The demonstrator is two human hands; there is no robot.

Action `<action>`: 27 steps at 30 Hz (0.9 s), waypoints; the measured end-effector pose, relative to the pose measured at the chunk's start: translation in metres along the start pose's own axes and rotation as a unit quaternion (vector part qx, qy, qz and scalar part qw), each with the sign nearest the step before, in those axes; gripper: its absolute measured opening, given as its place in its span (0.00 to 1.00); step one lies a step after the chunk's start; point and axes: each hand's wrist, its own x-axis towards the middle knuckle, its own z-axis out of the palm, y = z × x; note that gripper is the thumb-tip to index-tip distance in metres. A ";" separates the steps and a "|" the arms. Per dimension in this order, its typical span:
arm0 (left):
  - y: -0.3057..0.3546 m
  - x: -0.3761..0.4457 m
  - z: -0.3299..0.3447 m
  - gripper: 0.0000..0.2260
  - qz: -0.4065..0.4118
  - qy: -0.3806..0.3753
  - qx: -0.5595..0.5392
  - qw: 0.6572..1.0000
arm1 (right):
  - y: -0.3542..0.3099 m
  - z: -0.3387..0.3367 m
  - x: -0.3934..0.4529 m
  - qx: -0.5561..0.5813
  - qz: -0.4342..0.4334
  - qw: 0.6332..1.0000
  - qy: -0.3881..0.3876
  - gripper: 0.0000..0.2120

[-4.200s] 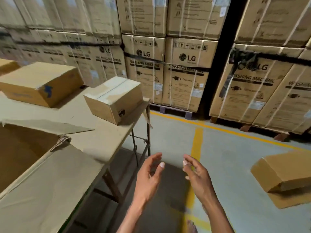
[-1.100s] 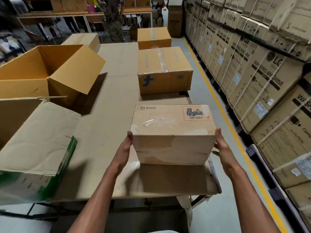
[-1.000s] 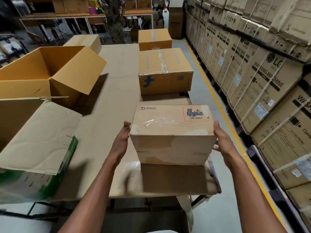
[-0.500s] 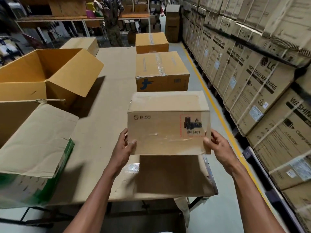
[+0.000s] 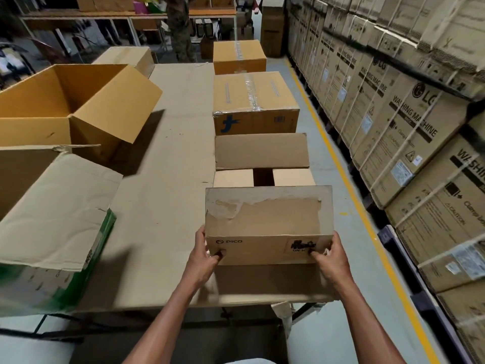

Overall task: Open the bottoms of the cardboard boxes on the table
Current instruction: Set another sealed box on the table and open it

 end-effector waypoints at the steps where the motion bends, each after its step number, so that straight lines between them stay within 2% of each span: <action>1: 0.004 -0.001 -0.001 0.38 0.035 0.011 0.000 0.999 | -0.008 -0.004 -0.002 0.028 -0.022 0.999 -0.001 0.35; 2: 0.009 -0.002 -0.002 0.41 0.069 0.034 0.006 0.997 | -0.018 -0.009 -0.003 0.054 -0.055 0.997 0.001 0.36; 4: 0.025 -0.003 -0.004 0.38 0.123 0.073 0.011 0.990 | -0.043 -0.018 -0.010 0.103 -0.118 0.988 0.012 0.34; 7: 0.053 -0.011 -0.007 0.25 0.162 0.079 -0.071 0.981 | -0.065 -0.029 -0.015 0.215 -0.151 0.965 0.019 0.23; 8: 0.059 -0.017 -0.008 0.21 0.179 0.087 -0.107 0.974 | -0.069 -0.034 -0.017 0.252 -0.156 0.955 0.013 0.22; 9: 0.063 -0.023 -0.009 0.20 0.200 0.100 -0.136 0.965 | -0.070 -0.039 -0.019 0.280 -0.157 0.947 0.002 0.25; 11: 0.062 -0.033 -0.014 0.27 0.231 0.111 -0.176 0.950 | -0.065 -0.050 -0.020 0.302 -0.136 0.943 -0.040 0.28; 13: 0.054 -0.040 -0.022 0.31 0.234 0.077 -0.203 0.948 | -0.057 -0.064 -0.023 0.291 -0.126 0.943 -0.104 0.28; 16: 0.042 -0.047 -0.034 0.29 0.206 -0.018 -0.214 0.955 | -0.051 -0.083 -0.032 0.300 -0.091 0.932 -0.184 0.26; 18: 0.037 -0.050 -0.038 0.28 0.179 -0.055 -0.187 0.964 | -0.051 -0.092 -0.036 0.247 -0.084 0.944 -0.200 0.21; 19: 0.036 -0.050 -0.039 0.26 0.174 -0.054 -0.133 0.974 | -0.051 -0.093 -0.036 0.190 -0.086 0.956 -0.206 0.18; 21: 0.037 -0.049 -0.038 0.20 0.170 -0.035 0.038 0.984 | -0.050 -0.087 -0.035 0.068 -0.077 0.969 -0.227 0.11; 22: 0.037 -0.048 -0.035 0.19 0.163 -0.033 0.123 0.978 | -0.048 -0.080 -0.033 0.019 -0.068 0.972 -0.223 0.08; 24: 0.040 -0.046 -0.026 0.16 0.151 -0.037 0.225 0.962 | -0.042 -0.059 -0.033 -0.086 -0.092 0.981 -0.151 0.09; 27: 0.040 -0.047 -0.002 0.12 0.148 -0.054 0.236 0.959 | -0.036 -0.016 -0.044 -0.203 -0.179 0.961 -0.051 0.15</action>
